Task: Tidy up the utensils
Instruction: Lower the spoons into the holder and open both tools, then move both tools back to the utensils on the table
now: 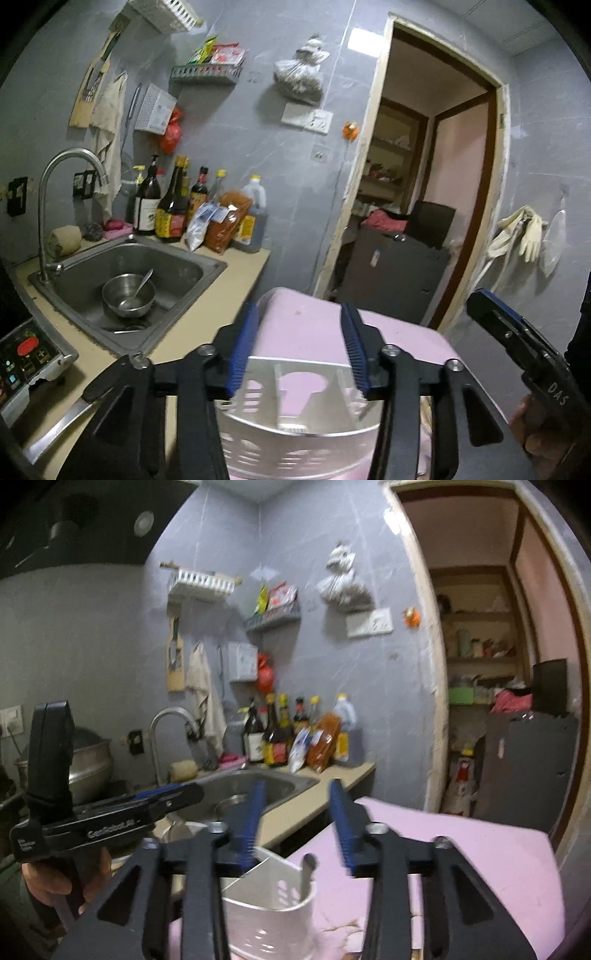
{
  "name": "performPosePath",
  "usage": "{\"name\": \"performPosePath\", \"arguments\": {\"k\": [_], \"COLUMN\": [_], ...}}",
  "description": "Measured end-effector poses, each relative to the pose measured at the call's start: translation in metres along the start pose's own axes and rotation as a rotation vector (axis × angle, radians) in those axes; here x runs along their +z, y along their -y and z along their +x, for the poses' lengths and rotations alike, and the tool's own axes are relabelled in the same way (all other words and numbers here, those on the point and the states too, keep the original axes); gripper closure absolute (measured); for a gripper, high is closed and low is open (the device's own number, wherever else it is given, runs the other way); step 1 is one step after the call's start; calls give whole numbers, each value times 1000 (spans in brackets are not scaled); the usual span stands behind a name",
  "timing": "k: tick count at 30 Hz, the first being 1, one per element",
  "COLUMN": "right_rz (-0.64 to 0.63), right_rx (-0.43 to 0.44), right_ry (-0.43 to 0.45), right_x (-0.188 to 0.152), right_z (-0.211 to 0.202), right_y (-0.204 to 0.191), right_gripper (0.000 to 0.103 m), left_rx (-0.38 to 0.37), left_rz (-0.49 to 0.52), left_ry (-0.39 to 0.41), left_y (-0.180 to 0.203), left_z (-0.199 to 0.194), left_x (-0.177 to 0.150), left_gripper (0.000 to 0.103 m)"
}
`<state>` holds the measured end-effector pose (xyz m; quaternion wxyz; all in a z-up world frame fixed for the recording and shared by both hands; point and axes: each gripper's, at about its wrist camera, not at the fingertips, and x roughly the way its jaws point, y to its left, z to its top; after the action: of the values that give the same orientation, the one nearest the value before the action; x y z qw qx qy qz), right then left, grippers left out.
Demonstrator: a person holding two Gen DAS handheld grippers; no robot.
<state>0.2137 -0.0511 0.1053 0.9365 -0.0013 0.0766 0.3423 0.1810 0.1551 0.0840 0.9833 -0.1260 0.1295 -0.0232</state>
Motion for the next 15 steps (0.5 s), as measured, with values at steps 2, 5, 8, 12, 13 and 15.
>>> {"name": "performPosePath", "arguments": {"k": [2,5,8,12,13,15], "right_rz": [-11,-16,-14,-25,-31,-41], "right_rx": [-34,-83,-129,-180,-197,-221], "right_ry": [36,83,118,142,143,138], "right_x": [4,10,14,13,11,8], "right_z": [-14,-38,-63,-95,-103,-114], "right_y": [5,14,25,39,42,48], "right_gripper": [50,23,5,0,0,0], "left_rx": [-19,-50,-69,-87,-94,-115], "left_rz": [1,3,24,46,51,67], "left_ry": [14,29,55,98,106,110], "left_y": [9,24,42,68,73,85], "left_z": [-5,-10,-16,-26,-28,-31], "left_x": [2,3,1,-8,-11,-17], "left_gripper": [50,39,20,6,5,4]}}
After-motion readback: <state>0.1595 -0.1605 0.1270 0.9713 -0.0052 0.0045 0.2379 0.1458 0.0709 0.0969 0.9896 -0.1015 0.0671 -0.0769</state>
